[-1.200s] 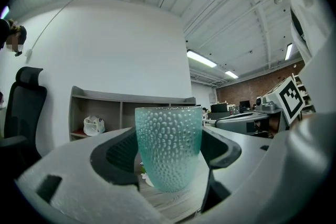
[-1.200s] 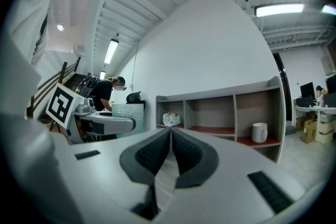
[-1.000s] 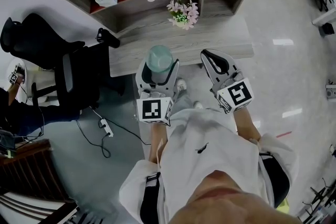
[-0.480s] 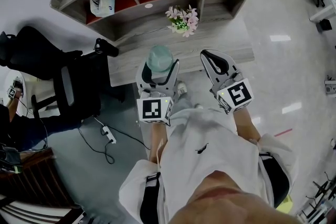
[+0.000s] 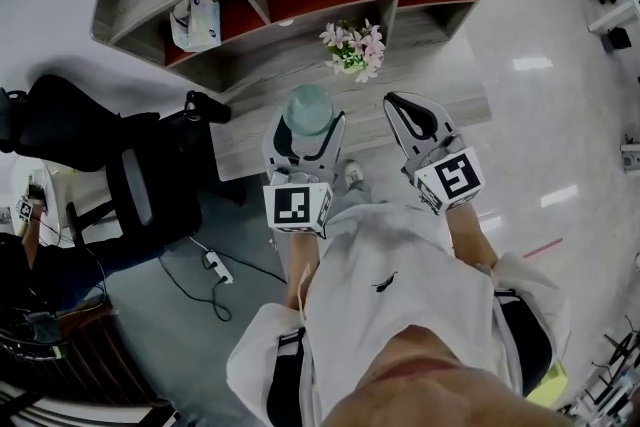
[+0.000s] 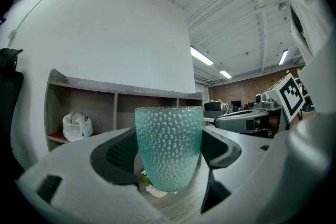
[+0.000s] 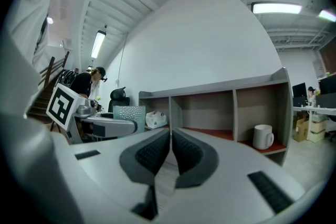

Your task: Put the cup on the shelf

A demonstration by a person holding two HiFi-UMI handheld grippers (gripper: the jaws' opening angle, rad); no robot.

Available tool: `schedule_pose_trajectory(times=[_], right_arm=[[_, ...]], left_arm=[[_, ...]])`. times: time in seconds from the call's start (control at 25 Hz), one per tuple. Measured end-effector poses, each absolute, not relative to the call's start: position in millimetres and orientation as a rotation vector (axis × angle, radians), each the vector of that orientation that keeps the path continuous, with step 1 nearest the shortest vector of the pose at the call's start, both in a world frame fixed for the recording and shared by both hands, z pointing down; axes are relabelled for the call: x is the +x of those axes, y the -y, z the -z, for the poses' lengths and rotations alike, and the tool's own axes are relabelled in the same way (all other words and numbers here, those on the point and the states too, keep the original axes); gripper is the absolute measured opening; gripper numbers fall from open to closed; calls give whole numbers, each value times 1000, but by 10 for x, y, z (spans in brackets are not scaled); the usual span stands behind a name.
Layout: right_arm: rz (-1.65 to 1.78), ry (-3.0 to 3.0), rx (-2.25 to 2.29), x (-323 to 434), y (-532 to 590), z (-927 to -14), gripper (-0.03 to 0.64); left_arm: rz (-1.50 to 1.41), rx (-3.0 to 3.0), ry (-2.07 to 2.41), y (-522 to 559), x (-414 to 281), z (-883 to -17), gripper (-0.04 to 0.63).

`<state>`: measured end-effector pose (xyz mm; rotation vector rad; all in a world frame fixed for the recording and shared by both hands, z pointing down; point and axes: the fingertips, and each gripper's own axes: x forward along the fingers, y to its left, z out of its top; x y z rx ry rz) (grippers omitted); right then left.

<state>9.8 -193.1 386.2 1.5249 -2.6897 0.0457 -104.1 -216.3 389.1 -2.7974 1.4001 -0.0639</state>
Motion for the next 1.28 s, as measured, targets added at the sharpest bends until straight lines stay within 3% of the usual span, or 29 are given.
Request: schedule_pose_trajectory(times=[1.28], right_arm=[[-67, 2600, 1655, 153, 2967, -3955, 34]], left_arm=[[56, -2877, -1235, 3365, -841, -4000, 380]])
